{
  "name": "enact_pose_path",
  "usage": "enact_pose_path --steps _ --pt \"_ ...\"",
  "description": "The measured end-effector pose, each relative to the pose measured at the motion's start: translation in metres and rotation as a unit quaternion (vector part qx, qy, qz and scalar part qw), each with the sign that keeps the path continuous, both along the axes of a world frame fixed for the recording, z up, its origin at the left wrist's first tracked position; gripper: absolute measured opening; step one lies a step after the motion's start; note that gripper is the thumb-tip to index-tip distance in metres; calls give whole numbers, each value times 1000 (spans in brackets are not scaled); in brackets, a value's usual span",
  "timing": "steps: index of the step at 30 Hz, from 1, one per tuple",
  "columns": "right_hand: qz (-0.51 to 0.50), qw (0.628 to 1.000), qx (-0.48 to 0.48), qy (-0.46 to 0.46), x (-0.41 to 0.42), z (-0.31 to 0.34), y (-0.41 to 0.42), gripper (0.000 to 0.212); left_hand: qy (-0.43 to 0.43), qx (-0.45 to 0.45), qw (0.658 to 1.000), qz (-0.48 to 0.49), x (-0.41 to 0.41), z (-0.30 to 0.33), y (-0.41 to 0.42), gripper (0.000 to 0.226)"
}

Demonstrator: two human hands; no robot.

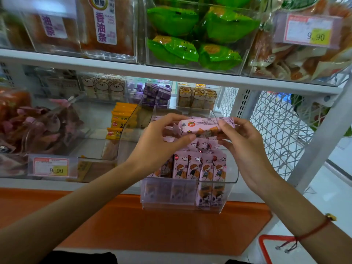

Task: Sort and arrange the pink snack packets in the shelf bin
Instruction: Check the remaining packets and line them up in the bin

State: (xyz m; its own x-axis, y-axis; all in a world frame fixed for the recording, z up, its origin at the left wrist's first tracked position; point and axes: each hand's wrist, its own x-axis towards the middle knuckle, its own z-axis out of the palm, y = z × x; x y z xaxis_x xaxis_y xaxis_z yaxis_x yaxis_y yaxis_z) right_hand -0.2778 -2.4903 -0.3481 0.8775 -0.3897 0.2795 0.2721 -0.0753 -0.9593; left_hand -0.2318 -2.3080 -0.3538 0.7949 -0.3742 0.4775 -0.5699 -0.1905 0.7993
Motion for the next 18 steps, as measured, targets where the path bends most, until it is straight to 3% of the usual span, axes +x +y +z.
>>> enact_pose_path --steps 4,8,11,14,18 --pt "-22 992 -118 -27 -2 3 -9 25 -21 -48 998 43 3 4 4 33" --pt "-75 952 -296 4 -1 -1 -24 22 -19 -76 990 113 21 9 4 31" --pt "-93 915 -384 80 2 -13 -30 39 -20 -16 985 173 43 13 -6 45" --pt "-70 924 -356 120 3 -20 -29 47 -62 97 969 220 60 12 -22 47" --pt "-46 930 -349 108 1 -24 -30 40 -95 217 945 227 75 7 -40 40"
